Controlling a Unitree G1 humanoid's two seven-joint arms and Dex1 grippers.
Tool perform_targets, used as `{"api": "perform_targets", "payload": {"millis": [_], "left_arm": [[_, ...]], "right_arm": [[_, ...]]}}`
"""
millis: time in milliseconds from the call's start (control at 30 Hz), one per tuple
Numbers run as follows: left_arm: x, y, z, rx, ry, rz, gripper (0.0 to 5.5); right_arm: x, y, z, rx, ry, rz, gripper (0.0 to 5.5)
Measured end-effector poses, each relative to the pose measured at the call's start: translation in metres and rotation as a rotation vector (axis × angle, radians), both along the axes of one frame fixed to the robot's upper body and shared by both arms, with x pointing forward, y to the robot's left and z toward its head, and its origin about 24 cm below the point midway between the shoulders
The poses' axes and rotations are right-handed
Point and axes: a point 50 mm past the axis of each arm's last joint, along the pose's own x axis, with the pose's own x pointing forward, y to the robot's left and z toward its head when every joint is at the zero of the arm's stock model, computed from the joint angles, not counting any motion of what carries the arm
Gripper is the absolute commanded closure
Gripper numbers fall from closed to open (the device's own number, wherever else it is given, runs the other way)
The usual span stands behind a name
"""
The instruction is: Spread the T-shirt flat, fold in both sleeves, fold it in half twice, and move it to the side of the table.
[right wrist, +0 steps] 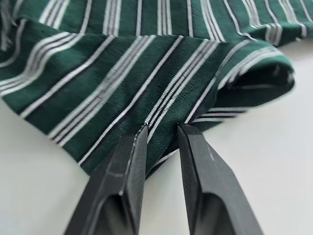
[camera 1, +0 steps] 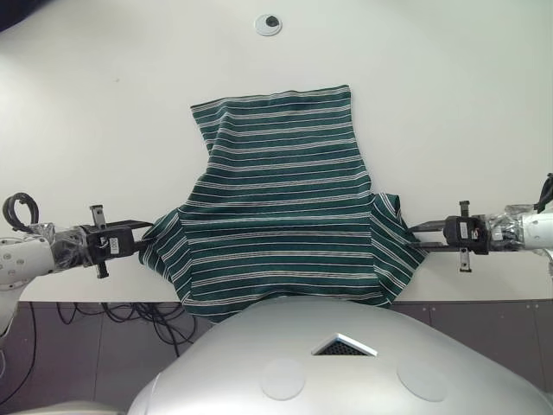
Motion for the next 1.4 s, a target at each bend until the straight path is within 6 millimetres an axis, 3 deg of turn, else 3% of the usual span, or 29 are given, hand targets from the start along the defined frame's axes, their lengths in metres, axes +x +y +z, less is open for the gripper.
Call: {"api": "perform_targets", "payload": {"millis": [133, 367, 433, 567, 633, 733, 767, 967, 1200, 1400], "left_arm": [[0.016, -0.006, 0.014, -0.077, -0.091, 0.034, 4.28], [0.050, -0.017, 0.053, -0.176, -0.269, 0.032, 4.28], [0.066, -0.030, 0.068, -0.252, -0.337, -0.001, 4.28], [0.113, -0.067, 0.041, -0.409, -0.366, 0.068, 4.28], [0.146, -0.074, 0.011, -0.342, -0.338, 0.160, 4.28], [0.168, -0.085, -0.029, -0.246, -0.277, 0.184, 4.28], [0.174, -0.089, -0.033, -0.244, -0.291, 0.175, 4.28], [0.203, -0.083, -0.039, -0.107, -0.381, 0.182, 4.28], [0.210, -0.080, -0.042, -0.018, -0.494, 0.145, 4.28], [0.216, -0.084, -0.042, -0.017, -0.616, 0.189, 4.28]], "right_arm": [[0.010, 0.005, 0.002, 0.062, -0.095, -0.063, 4.43], [0.050, 0.018, 0.035, 0.211, -0.336, -0.108, 4.43], [0.069, 0.037, 0.040, 0.329, -0.415, -0.135, 4.43], [0.105, 0.080, 0.028, 0.423, -0.462, -0.157, 4.43], [0.121, 0.099, 0.013, 0.389, -0.453, -0.183, 4.43], [0.132, 0.120, -0.002, 0.363, -0.435, -0.202, 4.43], [0.134, 0.124, -0.005, 0.368, -0.433, -0.221, 4.43], [0.152, 0.126, -0.029, 0.195, -0.435, -0.303, 4.43], [0.194, 0.119, -0.032, 0.009, -0.513, -0.440, 4.43], [0.202, 0.125, -0.032, 0.025, -0.534, -0.499, 4.43]]}}
